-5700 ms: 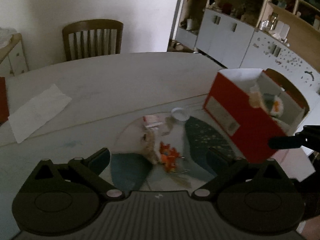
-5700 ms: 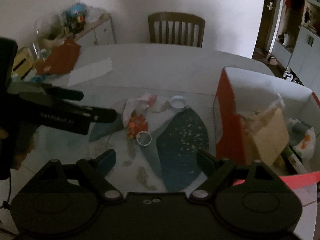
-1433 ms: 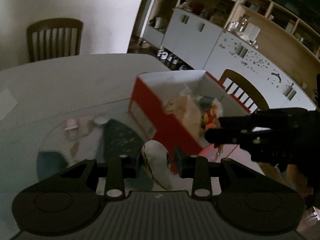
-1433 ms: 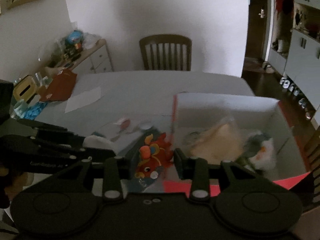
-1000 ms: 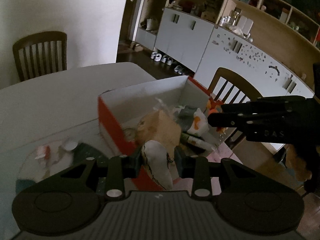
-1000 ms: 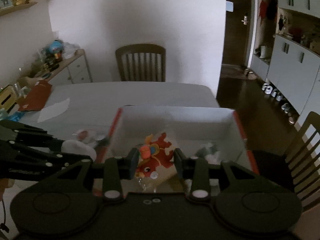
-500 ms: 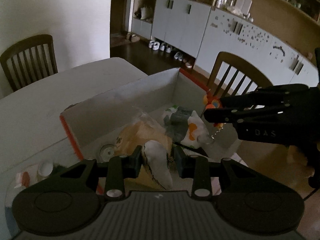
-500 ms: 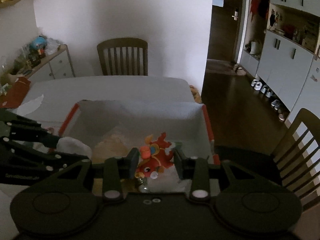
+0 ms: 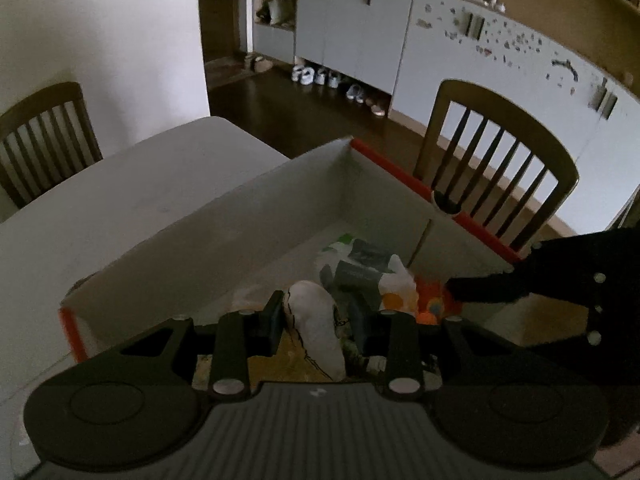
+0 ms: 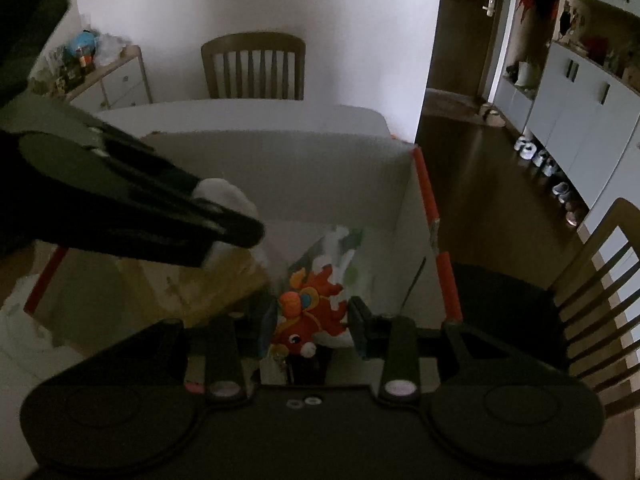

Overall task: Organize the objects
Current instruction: 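Open both grippers to drop the keychains into the box, then withdraw both grippers from the box back over the table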

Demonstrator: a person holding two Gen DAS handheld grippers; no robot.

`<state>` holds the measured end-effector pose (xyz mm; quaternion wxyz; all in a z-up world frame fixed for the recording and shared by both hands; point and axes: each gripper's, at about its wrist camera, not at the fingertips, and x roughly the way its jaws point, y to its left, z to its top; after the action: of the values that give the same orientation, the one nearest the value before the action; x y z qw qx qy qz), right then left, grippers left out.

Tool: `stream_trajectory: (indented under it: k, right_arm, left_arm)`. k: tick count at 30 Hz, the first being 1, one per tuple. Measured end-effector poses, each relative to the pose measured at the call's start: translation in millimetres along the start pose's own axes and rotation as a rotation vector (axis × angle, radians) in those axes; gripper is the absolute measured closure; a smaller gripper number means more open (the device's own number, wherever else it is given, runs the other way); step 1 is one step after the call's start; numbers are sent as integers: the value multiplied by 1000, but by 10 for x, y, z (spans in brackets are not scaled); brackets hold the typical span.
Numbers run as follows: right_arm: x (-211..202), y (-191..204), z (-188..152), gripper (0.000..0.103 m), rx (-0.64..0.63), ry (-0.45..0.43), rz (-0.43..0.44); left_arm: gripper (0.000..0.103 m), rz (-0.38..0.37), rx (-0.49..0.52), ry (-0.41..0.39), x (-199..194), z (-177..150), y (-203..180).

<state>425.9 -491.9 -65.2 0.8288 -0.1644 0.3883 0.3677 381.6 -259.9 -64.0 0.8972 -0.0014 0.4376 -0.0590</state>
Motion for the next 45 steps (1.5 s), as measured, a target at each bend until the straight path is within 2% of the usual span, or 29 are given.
stream_trajectory:
  k: [10, 17, 19, 20, 22, 23, 33, 45]
  right_arm:
    - [88, -56, -71, 66, 39, 31, 13]
    - [75, -90, -84, 64, 51, 30, 10]
    - [58, -92, -92, 60, 50, 27, 7]
    - [44, -96, -97, 58, 52, 23, 9]
    - [13, -104, -106, 44, 57, 10, 8]
    - [-9, -100, -109, 44, 60, 3, 11]
    - [-248, -72, -83, 42, 59, -42, 24]
    - [-599, 166, 18, 41, 58, -97, 43]
  left_arm:
    - [70, -7, 20, 71, 349, -20, -72]
    - [69, -48, -15, 101, 428, -72, -17]
    - [59, -66, -24, 100, 430, -90, 5]
    - [52, -75, -26, 96, 416, -104, 17]
    - [43, -78, -22, 85, 386, -130, 17]
    - [41, -75, -17, 78, 364, -144, 16]
    - [40, -73, -38, 18, 123, -226, 64]
    - [40, -76, -79, -85, -482, -469, 221]
